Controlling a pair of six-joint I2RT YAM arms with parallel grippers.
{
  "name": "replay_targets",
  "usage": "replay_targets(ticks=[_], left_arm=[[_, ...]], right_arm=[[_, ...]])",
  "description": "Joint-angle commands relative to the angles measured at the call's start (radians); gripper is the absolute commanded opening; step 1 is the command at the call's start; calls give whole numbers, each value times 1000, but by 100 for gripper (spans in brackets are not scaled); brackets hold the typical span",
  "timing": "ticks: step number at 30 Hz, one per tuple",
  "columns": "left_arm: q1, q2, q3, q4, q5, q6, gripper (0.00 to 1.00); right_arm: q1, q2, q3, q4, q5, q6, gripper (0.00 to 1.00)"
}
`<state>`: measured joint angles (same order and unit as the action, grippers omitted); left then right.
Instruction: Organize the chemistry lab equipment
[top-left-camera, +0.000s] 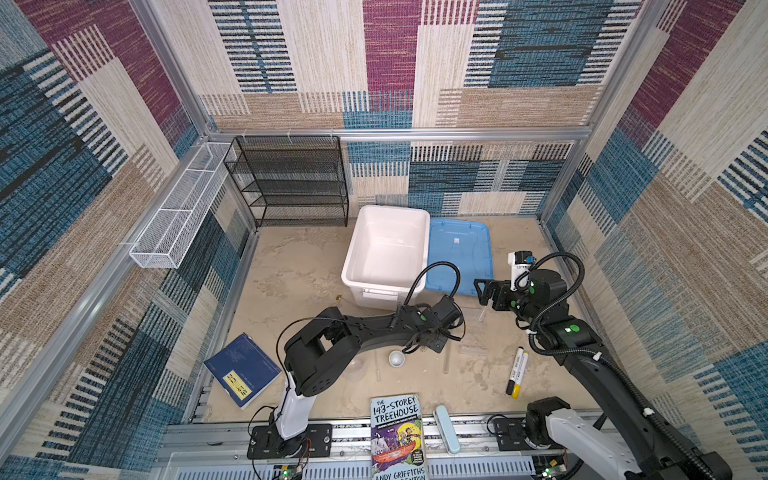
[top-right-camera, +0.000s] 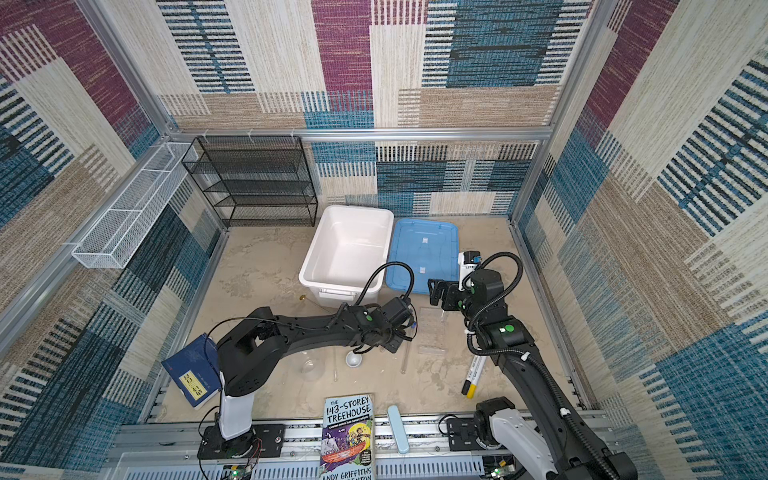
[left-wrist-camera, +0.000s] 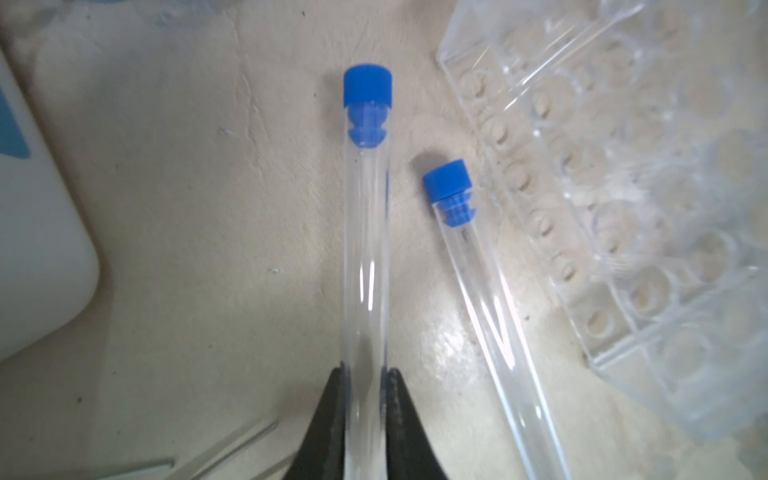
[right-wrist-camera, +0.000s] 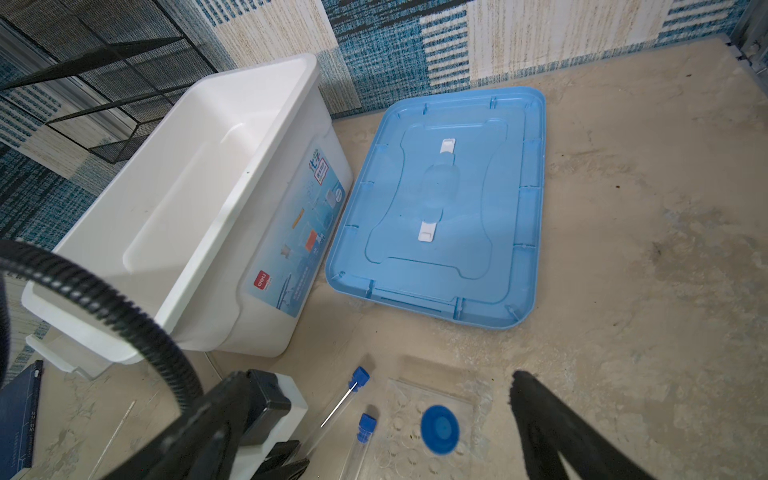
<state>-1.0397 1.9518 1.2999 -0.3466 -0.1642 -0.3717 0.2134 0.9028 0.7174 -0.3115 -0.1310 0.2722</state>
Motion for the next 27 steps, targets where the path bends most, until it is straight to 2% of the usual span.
replay_targets(ticks=[1, 7, 11, 16, 20, 27], left_arm=[[4, -71, -49, 124, 32, -24, 15], [6, -226, -156, 283, 55, 31, 15], [6, -321, -238, 392, 59, 80, 15], [5, -397, -327, 499, 50, 135, 13], [6, -432, -382, 567, 54, 154, 14], [6, -455, -411, 610, 58, 160, 14]], right_arm=[[-8, 13, 26, 25, -64, 12, 100], [-117, 68, 131, -24, -328, 15, 100], [-129, 129, 227, -104, -446, 18, 95], [-128, 189, 289, -177, -539, 15, 86], [-121, 246, 294, -198, -621, -3, 75], [-24, 286, 290, -175, -618, 1, 68]])
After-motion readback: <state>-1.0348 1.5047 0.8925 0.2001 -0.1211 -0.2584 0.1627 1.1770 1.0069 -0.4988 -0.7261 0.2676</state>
